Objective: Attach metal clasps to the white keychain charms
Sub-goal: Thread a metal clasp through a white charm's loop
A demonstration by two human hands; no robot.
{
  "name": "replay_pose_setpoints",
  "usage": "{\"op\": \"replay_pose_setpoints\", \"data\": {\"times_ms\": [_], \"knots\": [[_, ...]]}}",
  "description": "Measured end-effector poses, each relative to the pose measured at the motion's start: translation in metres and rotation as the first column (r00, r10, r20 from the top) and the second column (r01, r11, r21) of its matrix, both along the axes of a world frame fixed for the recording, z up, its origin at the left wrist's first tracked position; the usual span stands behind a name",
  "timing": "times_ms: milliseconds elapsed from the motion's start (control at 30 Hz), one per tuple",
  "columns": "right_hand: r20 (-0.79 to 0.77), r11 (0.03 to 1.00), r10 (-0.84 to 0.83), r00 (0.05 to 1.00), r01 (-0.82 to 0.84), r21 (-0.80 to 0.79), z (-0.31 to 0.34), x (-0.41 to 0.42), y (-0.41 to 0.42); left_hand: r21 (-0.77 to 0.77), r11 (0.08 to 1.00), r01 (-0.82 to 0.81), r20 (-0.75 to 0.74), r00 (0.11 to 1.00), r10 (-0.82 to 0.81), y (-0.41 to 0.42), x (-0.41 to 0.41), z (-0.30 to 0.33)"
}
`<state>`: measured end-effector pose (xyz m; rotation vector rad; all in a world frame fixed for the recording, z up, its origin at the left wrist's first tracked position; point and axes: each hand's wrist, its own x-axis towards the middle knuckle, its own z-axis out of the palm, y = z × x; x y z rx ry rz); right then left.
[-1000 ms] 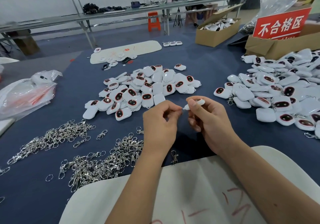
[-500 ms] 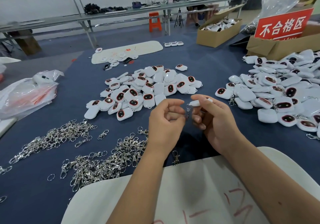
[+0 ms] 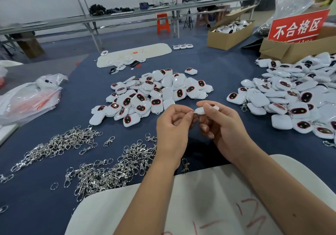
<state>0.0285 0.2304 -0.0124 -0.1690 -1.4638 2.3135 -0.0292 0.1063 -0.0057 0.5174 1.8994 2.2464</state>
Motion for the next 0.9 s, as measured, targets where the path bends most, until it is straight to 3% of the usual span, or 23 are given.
{"op": "replay_pose_setpoints", "data": {"times_ms": [100,200,400,500,567,633,700,767,900], "knots": [[-0.014,0.999,0.006,1.0,-0.006,0.032,-0.002,-0.001,0.0,-0.032,0.997,-0.065,-0.067,0.996,0.063,-0.001,-0.003,0.0],[-0.011,0.996,-0.02,1.0,0.021,0.09,-0.004,-0.001,-0.002,-0.172,0.977,-0.126,-0.262,0.962,0.078,-0.004,-0.006,-0.002],[-0.001,0.932,-0.122,0.993,0.115,0.344,-0.005,0.001,-0.007,-0.434,0.843,-0.317,-0.625,0.78,-0.028,-0.009,-0.009,-0.003],[-0.004,0.899,-0.155,0.988,0.143,0.413,-0.006,0.0,-0.009,-0.481,0.789,-0.382,-0.671,0.74,-0.05,-0.01,-0.009,-0.004],[0.007,0.921,-0.136,0.991,0.124,0.37,-0.005,0.0,-0.009,-0.374,0.877,-0.301,-0.532,0.844,0.063,-0.009,-0.006,-0.004],[0.024,0.965,-0.085,0.996,0.076,0.251,-0.003,0.0,-0.007,-0.24,0.955,-0.172,-0.222,0.968,0.118,-0.006,-0.004,-0.002],[0.019,0.991,-0.032,0.999,0.029,0.134,-0.003,0.0,-0.004,-0.135,0.988,-0.071,0.041,0.996,0.077,-0.003,-0.002,0.0],[0.001,0.998,-0.002,1.0,0.002,0.06,-0.003,-0.001,-0.001,-0.087,0.996,-0.017,0.137,0.99,0.029,-0.003,-0.002,0.002],[-0.011,1.0,0.012,1.0,-0.012,-0.021,-0.002,-0.003,0.0,-0.063,0.996,0.069,0.152,0.987,-0.059,-0.006,-0.001,0.007]]}}
